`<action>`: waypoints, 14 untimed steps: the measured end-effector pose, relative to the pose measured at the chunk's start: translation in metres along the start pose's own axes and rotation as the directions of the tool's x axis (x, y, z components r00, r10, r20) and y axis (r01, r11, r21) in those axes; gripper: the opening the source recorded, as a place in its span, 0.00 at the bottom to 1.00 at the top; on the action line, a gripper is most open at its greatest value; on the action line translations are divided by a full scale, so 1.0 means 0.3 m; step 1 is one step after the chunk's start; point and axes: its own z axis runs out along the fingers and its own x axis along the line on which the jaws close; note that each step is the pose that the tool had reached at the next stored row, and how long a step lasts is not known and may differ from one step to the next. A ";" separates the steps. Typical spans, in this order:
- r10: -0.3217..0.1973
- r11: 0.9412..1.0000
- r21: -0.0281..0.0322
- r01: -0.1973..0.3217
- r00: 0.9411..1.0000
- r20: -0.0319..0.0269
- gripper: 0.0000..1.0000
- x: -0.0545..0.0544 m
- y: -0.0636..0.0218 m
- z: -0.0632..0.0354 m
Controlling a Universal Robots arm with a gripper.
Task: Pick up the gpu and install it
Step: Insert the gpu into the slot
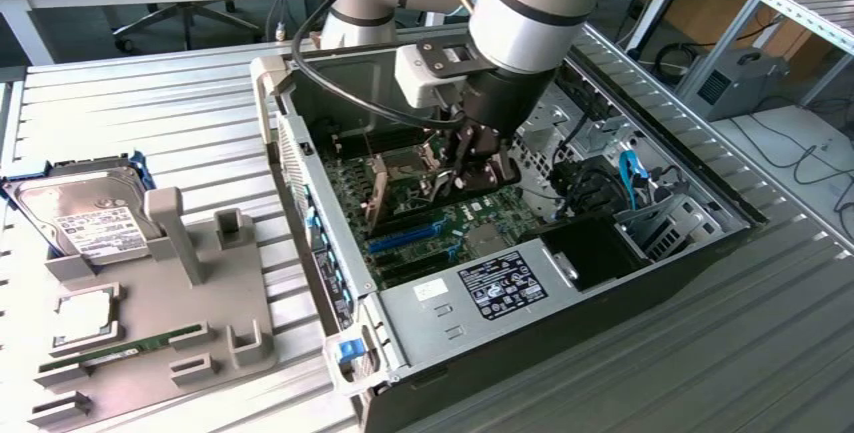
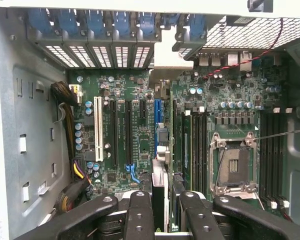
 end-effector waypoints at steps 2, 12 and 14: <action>0.000 1.000 0.000 0.000 1.000 0.000 0.26 0.000 0.000 0.002; 0.000 1.000 0.000 0.000 1.000 0.000 0.26 0.001 0.000 0.012; 0.000 1.000 0.000 0.000 1.000 0.000 0.26 0.002 -0.001 0.014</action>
